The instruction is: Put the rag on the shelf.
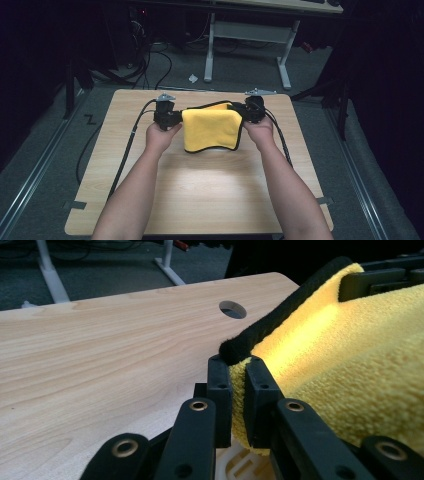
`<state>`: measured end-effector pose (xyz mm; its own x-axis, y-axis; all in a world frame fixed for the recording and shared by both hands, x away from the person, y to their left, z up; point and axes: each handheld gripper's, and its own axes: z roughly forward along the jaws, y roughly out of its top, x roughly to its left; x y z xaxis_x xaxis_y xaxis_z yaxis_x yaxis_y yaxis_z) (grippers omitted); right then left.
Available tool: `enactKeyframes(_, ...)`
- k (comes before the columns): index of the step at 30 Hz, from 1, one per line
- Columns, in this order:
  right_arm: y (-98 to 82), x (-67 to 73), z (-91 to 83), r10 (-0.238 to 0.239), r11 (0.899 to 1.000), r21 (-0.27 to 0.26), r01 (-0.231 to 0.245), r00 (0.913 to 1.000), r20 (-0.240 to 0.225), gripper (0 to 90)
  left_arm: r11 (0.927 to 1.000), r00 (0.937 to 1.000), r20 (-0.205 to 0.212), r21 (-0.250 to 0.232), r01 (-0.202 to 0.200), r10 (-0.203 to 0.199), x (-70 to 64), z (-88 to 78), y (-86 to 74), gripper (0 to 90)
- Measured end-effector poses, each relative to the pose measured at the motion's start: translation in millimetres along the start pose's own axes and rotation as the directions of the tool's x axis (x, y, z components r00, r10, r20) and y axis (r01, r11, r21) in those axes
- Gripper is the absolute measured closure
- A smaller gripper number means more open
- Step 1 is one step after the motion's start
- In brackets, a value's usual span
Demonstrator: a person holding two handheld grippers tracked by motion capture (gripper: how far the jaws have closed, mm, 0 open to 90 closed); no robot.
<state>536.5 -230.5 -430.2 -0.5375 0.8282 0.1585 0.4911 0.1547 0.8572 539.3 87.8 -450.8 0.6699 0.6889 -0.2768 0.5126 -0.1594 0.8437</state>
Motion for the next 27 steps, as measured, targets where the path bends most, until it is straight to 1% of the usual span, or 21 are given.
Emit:
enactKeyframes(2,-0.7,-2.4,-0.2,0.015,1.0,0.001,-0.015,0.9999,-0.002,63.3,1.0,1.0,0.001,0.003,0.0,0.0,-0.5,-0.1,-0.6,82.5)
enactKeyframes(6,-1.7,-1.4,-1.0,0.015,1.0,-0.006,-0.015,0.9999,0.003,62.7,1.0,1.0,0.001,0.008,-0.002,0.002,-0.9,-0.4,-0.8,81.6)
enactKeyframes(9,-1.3,-2.2,-1.1,0.017,1.0,-0.007,-0.017,0.9997,0.017,58.6,0.9999,1.0,-0.003,0.01,-0.002,0.002,-1.4,-0.5,-0.8,80.4)
enactKeyframes(11,-1.1,-2.9,-1.2,0.02,1.0,-0.006,-0.02,0.9996,0.021,57.5,0.9999,1.0,-0.007,0.009,-0.005,0.005,-2.1,-0.8,-0.5,79.9)
enactKeyframes(18,3.1,-3.8,-2.3,0.004,1.0,-0.003,-0.004,0.9991,0.041,53.5,1.0,0.9999,-0.01,0.005,0.003,-0.003,-1.8,-2.3,0.8,77.6)
enactKeyframes(21,6.0,-4.6,-4.8,-0.002,1.0,-0.017,0.003,0.9984,0.056,51.6,1.0,0.9996,-0.028,-0.001,0.007,-0.007,-0.9,-4.6,2.4,74.9)
enactKeyframes(23,8.2,-6.4,-7.0,-0.001,1.0,-0.029,0.003,0.9974,0.072,47.1,0.9998,0.999,-0.039,0.001,0.021,-0.021,1.7,-6.4,3.2,71.1)
enactKeyframes(25,10.0,-9.0,-9.6,0.01,0.999,-0.043,-0.007,0.9973,0.073,45.2,0.9995,0.9984,-0.047,-0.002,0.032,-0.032,4.1,-8.7,4.3,67.3)
enactKeyframes(27,11.5,-11.2,-12.3,0.024,0.998,-0.057,-0.02,0.9967,0.078,43.9,0.9994,0.9981,-0.052,-0.009,0.033,-0.034,4.6,-10.7,5.4,67.2)
